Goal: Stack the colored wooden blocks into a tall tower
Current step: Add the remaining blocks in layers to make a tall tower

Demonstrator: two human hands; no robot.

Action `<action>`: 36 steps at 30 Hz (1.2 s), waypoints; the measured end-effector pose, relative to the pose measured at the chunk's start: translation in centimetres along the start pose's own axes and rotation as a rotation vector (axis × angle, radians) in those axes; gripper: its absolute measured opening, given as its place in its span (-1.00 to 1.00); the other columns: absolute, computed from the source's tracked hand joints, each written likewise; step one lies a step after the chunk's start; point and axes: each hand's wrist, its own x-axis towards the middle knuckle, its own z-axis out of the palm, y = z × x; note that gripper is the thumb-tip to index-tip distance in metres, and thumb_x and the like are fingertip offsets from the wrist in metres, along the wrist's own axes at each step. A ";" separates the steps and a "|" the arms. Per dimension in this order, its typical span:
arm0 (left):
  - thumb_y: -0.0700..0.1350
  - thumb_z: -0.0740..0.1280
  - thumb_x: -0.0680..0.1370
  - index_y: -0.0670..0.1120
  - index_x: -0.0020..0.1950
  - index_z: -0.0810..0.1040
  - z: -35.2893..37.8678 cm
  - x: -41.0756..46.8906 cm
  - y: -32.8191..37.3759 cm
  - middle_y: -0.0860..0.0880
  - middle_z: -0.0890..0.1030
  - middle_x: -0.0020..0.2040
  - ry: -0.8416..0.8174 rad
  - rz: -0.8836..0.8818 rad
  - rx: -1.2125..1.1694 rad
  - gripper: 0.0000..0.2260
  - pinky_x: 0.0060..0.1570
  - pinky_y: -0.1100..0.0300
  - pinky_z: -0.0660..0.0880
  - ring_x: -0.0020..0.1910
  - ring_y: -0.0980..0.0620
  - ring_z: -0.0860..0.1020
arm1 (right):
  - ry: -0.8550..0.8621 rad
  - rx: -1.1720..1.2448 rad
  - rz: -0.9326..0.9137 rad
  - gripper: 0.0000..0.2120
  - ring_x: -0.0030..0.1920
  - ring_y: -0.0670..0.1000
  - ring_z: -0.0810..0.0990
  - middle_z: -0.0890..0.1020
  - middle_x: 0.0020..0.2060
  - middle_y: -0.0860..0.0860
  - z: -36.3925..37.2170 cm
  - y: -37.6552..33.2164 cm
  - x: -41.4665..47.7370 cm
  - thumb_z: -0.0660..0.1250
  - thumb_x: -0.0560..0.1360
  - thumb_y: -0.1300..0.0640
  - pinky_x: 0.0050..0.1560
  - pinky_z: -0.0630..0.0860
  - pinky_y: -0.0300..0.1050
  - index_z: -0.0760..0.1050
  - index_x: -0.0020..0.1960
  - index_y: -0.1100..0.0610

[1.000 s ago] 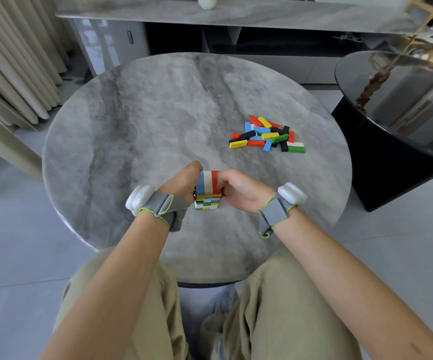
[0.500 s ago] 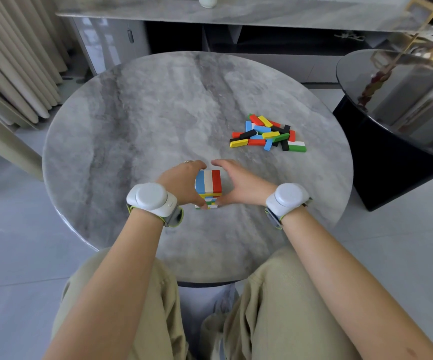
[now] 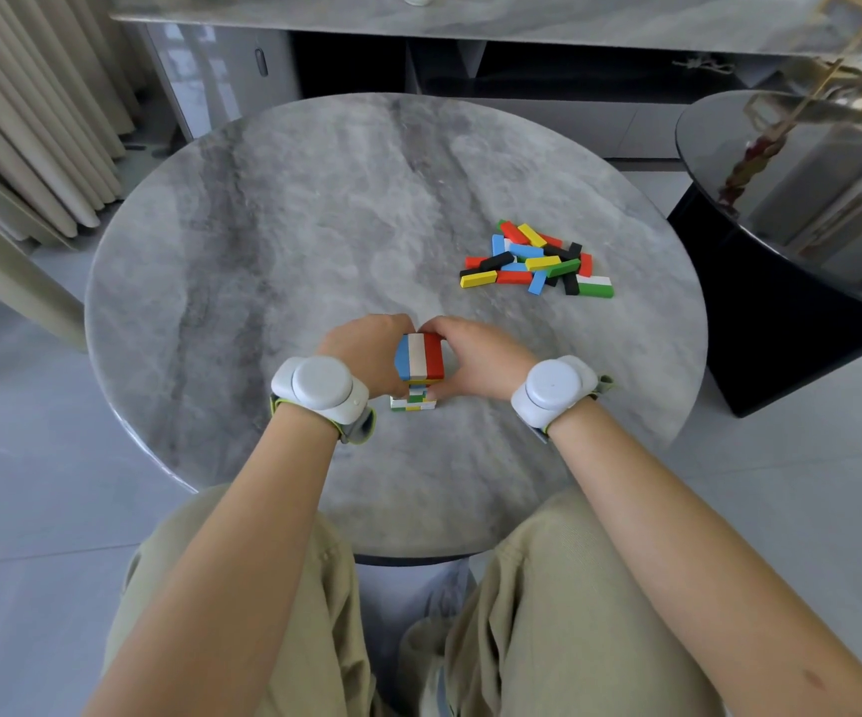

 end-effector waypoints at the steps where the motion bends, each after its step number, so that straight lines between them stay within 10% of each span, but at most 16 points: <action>1: -0.08 0.47 0.35 -0.01 0.25 0.41 0.0 0.0 0.0 -0.03 0.56 0.10 -0.002 -0.002 0.002 -0.50 0.00 0.05 0.53 0.02 -0.08 0.55 | -0.002 -0.011 0.002 -0.38 0.17 0.07 0.53 0.53 0.21 0.02 0.0 -0.1 0.0 0.50 0.32 0.01 0.13 0.46 -0.07 0.36 0.31 0.07; 36: 0.09 0.47 0.32 -0.02 0.19 0.42 0.9 0.2 0.7 -0.01 0.56 0.03 0.064 -0.050 0.157 -0.49 -0.18 0.15 0.39 -0.07 -0.06 0.55 | 0.025 -0.131 -0.012 -0.42 0.11 0.10 0.54 0.55 0.14 0.06 0.2 -0.6 0.0 0.48 0.33 -0.01 -0.02 0.34 -0.15 0.36 0.27 0.11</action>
